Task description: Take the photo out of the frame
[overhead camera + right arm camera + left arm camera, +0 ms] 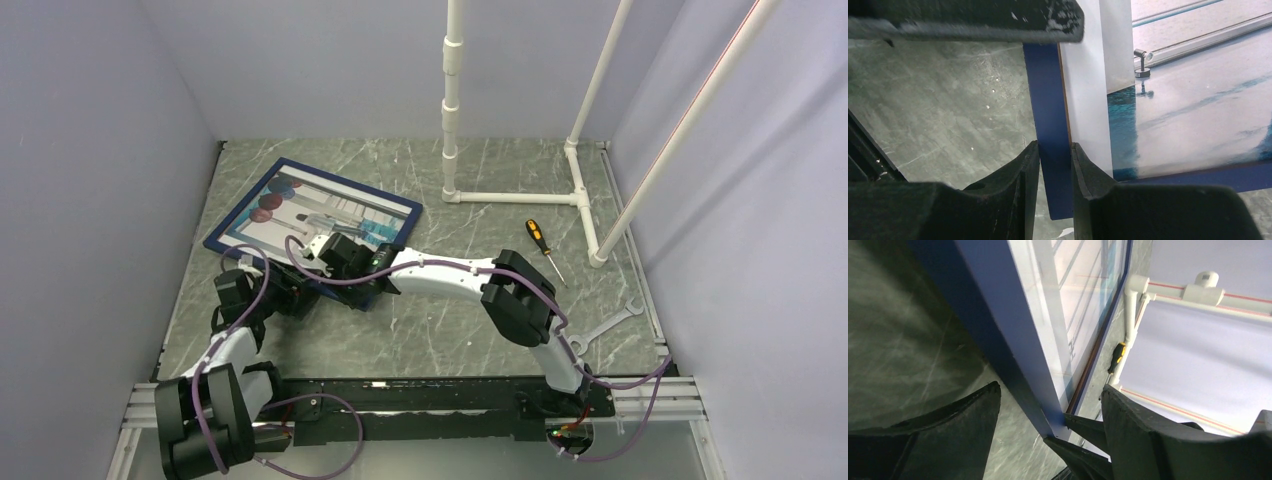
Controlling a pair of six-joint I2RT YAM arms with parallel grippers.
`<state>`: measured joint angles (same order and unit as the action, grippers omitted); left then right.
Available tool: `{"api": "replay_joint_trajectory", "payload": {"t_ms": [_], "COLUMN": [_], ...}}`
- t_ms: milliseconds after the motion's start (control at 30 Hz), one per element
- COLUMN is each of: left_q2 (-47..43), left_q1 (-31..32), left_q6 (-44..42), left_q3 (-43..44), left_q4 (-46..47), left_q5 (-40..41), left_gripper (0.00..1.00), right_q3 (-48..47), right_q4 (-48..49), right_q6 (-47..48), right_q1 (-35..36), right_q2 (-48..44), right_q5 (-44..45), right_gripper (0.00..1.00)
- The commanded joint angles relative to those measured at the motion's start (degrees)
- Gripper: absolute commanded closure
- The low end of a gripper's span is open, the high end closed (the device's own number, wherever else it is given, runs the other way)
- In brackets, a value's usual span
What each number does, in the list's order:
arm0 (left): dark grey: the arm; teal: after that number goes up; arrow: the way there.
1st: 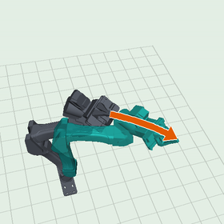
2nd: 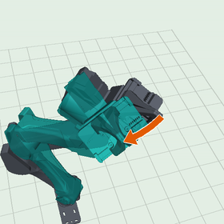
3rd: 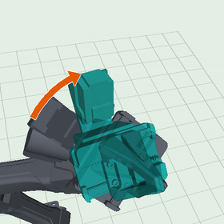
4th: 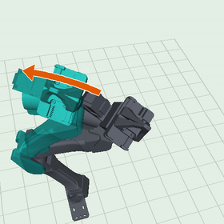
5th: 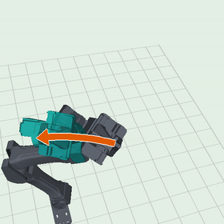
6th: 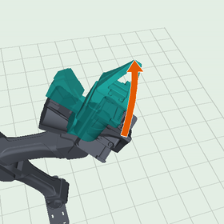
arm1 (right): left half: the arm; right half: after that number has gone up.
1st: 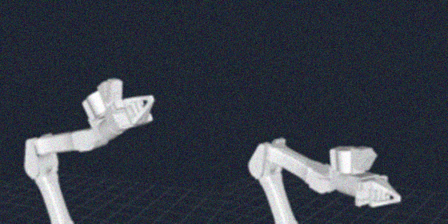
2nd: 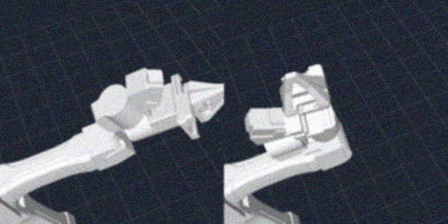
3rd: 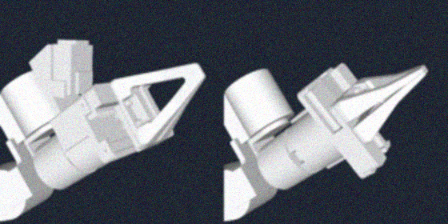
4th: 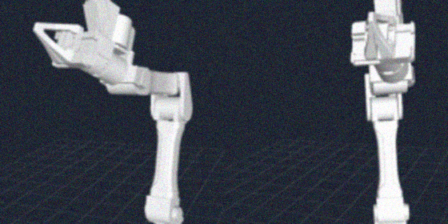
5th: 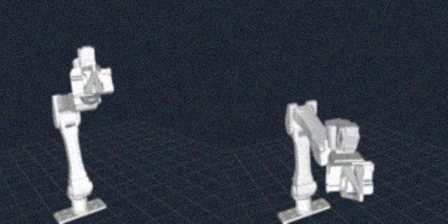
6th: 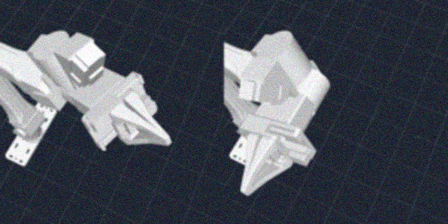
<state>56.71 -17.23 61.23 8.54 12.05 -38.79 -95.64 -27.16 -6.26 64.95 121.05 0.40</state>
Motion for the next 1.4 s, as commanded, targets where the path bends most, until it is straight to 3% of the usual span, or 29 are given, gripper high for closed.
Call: {"api": "replay_joint_trajectory", "payload": {"t_ms": [0, 200, 467, 567, 633, 767, 933, 1033, 1133, 1367], "left_q2": [2.67, 1.46, -3.5, -6.78, -9.07, -12.85, -17.03, -19.25, -21.52, -26.42], "left_q1": [3.08, 5.4, 5.61, 5.54, 5.6, 5.55, 5.6, 5.55, 5.54, 5.55], "left_q6": [1.62, 3.52, -0.62, -1.99, -2.47, -4.45, -6.44, -8.45, -10.0, -10.95], "left_q3": [0.6, -0.11, 3.16, 4.1, 4.44, 6.16, 9.12, 11.94, 15.05, 20.47], "left_q4": [9.45, 9.95, 1.67, -2.85, -5.25, -11.45, -21.5, -28.85, -36.15, -48.09], "left_q5": [1.21, 3.8, 4.89, 5.71, 6.11, 6.36, 7.56, 9.47, 12.14, 17.41], "left_gripper": [0.28, 0.41, 0.75, 0.9, 0.94, 1.0, 1.0, 1.0, 1.0, 1.0], "right_q3": [-2.88, -2.66, -3.75, -1.89, -0.8, -0.08, 1.82, 2.9, 5.79, 22.34], "right_q4": [1.44, 1.78, -1.53, -0.78, -0.12, -0.73, -1.34, -1.9, -0.91, 11.57], "right_q6": [-2.36, -2.54, -1.37, -1.29, -1.57, -2.77, -2.54, -1.79, -1.08, 3.53], "right_q1": [-0.27, -0.58, -0.47, -0.45, -0.34, -0.29, 0.28, 1.23, 3.66, 13.55], "right_q2": [-4.7, -5.26, -5.25, -7.16, -8.87, -11.23, -15.16, -17.42, -19.94, -27.79], "right_q5": [-2.0, -3.12, -4.8, -4.7, -5.9, -5.39, -5.21, -4.02, 3.45, 18.36], "right_gripper": [1.0, 1.0, 1.0, 0.85, 0.77, 0.46, 0.03, 0.0, 0.0, 0.0]}}
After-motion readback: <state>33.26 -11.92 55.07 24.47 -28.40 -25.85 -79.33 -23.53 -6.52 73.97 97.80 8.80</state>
